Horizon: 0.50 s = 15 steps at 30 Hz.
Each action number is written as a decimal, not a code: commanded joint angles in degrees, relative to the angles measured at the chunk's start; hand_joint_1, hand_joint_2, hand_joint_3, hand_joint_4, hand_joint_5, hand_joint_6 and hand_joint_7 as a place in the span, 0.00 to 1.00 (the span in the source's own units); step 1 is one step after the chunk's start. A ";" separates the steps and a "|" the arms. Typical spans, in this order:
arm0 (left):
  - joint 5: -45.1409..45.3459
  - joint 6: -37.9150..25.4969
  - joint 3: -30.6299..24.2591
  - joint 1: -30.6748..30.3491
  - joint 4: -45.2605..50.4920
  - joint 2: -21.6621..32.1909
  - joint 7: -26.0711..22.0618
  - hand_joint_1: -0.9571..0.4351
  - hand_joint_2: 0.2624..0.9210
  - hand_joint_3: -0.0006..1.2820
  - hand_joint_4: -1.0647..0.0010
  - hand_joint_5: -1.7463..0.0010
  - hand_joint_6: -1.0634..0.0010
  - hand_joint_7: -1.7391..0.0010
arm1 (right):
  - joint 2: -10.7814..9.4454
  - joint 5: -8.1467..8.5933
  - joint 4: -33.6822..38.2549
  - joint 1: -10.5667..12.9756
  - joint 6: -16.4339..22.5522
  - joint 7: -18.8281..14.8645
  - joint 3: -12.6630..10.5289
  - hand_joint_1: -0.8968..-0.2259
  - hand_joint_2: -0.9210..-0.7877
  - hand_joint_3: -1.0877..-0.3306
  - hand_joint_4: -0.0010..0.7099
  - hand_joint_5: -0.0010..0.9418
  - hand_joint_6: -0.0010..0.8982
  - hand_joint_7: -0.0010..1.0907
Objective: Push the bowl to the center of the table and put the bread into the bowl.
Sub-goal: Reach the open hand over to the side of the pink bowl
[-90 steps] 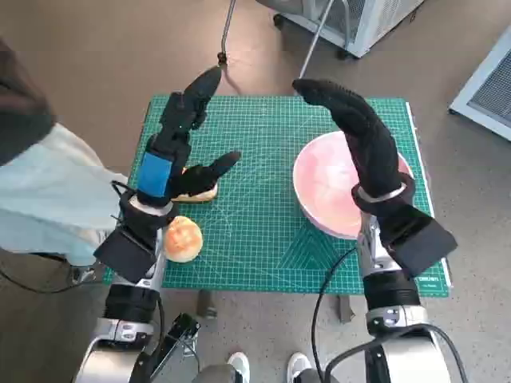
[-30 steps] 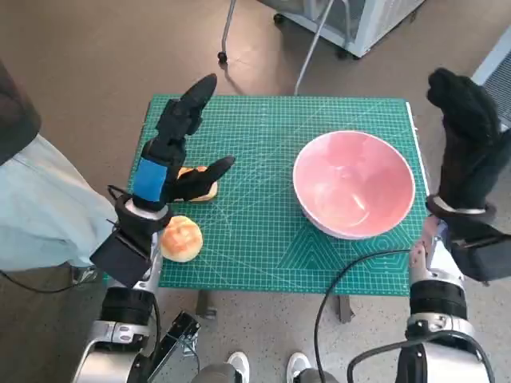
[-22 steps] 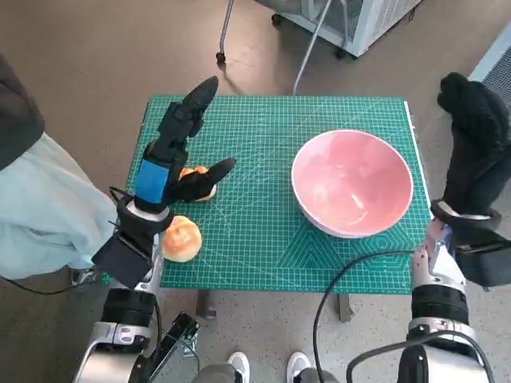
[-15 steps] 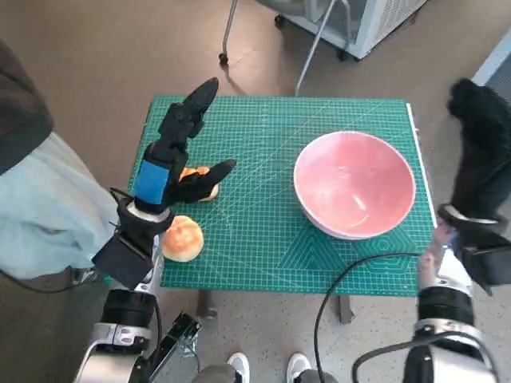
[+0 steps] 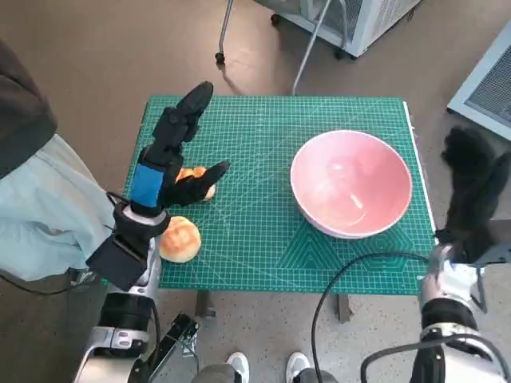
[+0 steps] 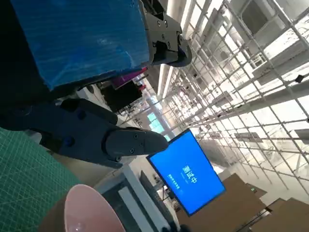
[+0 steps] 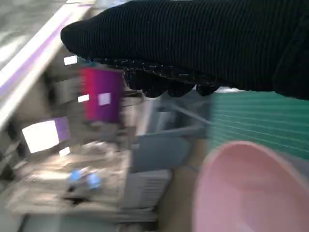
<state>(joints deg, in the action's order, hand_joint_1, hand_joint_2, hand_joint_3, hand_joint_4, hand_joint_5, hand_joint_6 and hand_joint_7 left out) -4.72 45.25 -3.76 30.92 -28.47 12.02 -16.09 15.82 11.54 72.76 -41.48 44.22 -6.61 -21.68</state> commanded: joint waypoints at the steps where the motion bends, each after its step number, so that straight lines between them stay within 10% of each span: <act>1: -0.61 -0.28 -0.88 -1.16 1.04 1.26 -0.31 0.38 1.00 0.24 0.74 1.00 0.77 0.85 | -4.02 2.42 2.03 0.93 -5.01 -1.90 -2.09 0.54 0.00 0.26 0.21 0.00 0.00 0.49; 15: -1.59 -1.56 -2.07 -2.61 2.81 2.89 -1.12 0.38 1.00 0.24 0.74 1.00 0.71 0.92 | -9.85 1.17 3.23 -3.02 -12.28 -0.19 -2.17 0.51 0.00 0.30 0.25 0.02 0.06 0.50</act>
<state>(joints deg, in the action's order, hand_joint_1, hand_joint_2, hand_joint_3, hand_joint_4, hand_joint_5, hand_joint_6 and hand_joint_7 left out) -5.47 44.16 -5.35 29.23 -26.29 14.16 -16.81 7.06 13.57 75.04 -43.79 33.71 -7.96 -24.37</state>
